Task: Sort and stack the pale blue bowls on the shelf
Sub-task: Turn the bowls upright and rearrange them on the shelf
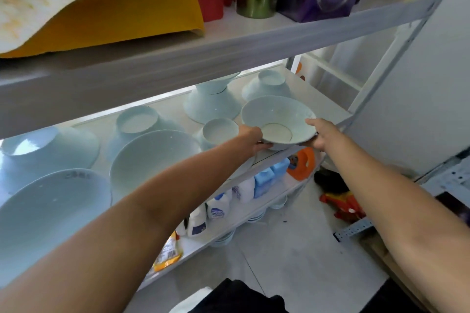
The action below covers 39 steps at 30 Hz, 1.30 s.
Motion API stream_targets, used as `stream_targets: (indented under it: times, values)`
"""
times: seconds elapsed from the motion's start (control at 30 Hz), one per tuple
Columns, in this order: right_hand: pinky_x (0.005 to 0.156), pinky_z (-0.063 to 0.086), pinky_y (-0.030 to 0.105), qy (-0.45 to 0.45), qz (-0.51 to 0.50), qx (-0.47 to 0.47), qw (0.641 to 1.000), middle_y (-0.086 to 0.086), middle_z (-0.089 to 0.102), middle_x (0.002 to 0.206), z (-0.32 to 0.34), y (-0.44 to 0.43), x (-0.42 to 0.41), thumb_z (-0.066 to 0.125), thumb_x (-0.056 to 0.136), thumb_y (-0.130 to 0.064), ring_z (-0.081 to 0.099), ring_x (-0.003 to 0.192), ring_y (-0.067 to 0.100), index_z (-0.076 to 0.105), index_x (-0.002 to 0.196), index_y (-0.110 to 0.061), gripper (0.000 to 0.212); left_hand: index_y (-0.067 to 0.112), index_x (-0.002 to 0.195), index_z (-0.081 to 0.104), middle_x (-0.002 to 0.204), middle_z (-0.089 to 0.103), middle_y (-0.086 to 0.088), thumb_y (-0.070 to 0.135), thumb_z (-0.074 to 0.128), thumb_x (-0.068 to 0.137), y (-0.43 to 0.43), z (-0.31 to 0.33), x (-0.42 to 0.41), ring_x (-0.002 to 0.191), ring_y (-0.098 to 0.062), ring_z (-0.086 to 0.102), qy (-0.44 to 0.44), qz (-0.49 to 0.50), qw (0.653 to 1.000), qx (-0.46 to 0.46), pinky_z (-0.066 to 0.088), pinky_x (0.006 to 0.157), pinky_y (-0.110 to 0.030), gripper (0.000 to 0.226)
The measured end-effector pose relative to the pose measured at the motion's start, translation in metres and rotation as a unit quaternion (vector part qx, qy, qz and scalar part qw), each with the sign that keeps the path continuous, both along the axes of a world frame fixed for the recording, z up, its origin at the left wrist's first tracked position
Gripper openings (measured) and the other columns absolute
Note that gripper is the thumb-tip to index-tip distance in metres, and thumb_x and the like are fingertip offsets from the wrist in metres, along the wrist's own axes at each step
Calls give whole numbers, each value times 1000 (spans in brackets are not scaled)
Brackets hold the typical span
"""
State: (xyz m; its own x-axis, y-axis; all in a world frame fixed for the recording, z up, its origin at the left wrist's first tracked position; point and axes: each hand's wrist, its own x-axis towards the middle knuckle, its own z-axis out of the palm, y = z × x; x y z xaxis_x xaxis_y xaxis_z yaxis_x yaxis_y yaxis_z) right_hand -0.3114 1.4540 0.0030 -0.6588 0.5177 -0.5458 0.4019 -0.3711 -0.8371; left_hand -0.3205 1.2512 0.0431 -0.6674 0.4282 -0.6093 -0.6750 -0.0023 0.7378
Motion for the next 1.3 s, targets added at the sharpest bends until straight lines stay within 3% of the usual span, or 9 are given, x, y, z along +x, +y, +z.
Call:
stream_targets:
  times: [0.07,0.13,0.33,0.47,0.77,0.9,1.0,1.13,1.3]
  values:
    - [61,53,51,3,-5,-5,1000,18,54,132,-11,9,-7,52,91,-12,55,114,37,45,136,-13,46,-2,130,38,128,50,-20,-13,44,91,12,-12,-6,97,-20,61,61,34,997,-28,59,58,-23,41]
    - [73,51,52,9,-23,-2,1000,19,56,131,-14,13,-9,53,91,-11,58,106,34,45,137,-11,47,3,134,32,137,43,-19,-15,46,89,22,-20,-7,105,-28,57,43,69,996,-40,61,69,-36,51]
    - [81,52,44,39,-88,6,995,20,57,128,-15,18,-13,55,90,-8,60,100,32,44,136,-5,47,6,126,27,111,43,-14,-5,47,93,36,-32,-17,67,-18,55,38,28,997,-63,58,63,-31,40]
    - [85,51,43,76,-100,-25,992,18,58,129,-15,15,-14,43,97,-18,58,108,32,49,133,-6,39,6,133,23,102,44,-11,1,49,95,43,-39,-23,69,-19,57,48,-11,995,-82,55,90,-40,46]
    - [91,52,39,90,-80,-30,992,10,62,124,-7,6,-4,28,98,-47,59,112,28,56,128,-18,50,4,134,35,128,47,-13,15,55,94,32,-42,-28,77,-18,57,81,-38,992,-90,55,72,-28,46]
    - [97,49,41,75,-146,-26,986,9,60,126,-13,-5,7,22,95,-57,57,115,28,54,129,-21,59,8,120,40,102,49,-11,4,47,95,16,-33,-33,70,-16,52,126,-6,989,-82,49,66,-23,26]
    - [99,48,40,81,-210,-40,974,7,57,124,-13,-31,16,23,96,-55,57,113,26,51,130,-17,58,2,136,36,102,52,-15,0,44,94,-2,-27,-43,72,-21,56,186,19,977,-104,49,68,-25,43]
    - [101,46,41,35,-228,-42,972,6,54,131,-50,-59,25,29,83,-60,55,120,27,46,134,-18,68,0,123,57,118,62,-16,4,43,93,-31,-20,-50,110,-30,58,363,-8,896,-257,44,96,-32,34]
    - [82,55,39,-33,-140,-95,985,13,63,110,-35,-133,34,36,95,-22,60,80,24,56,117,-11,32,-2,97,67,107,64,-18,19,49,95,-61,-25,-45,100,-35,60,492,-133,765,-394,50,89,-38,27]
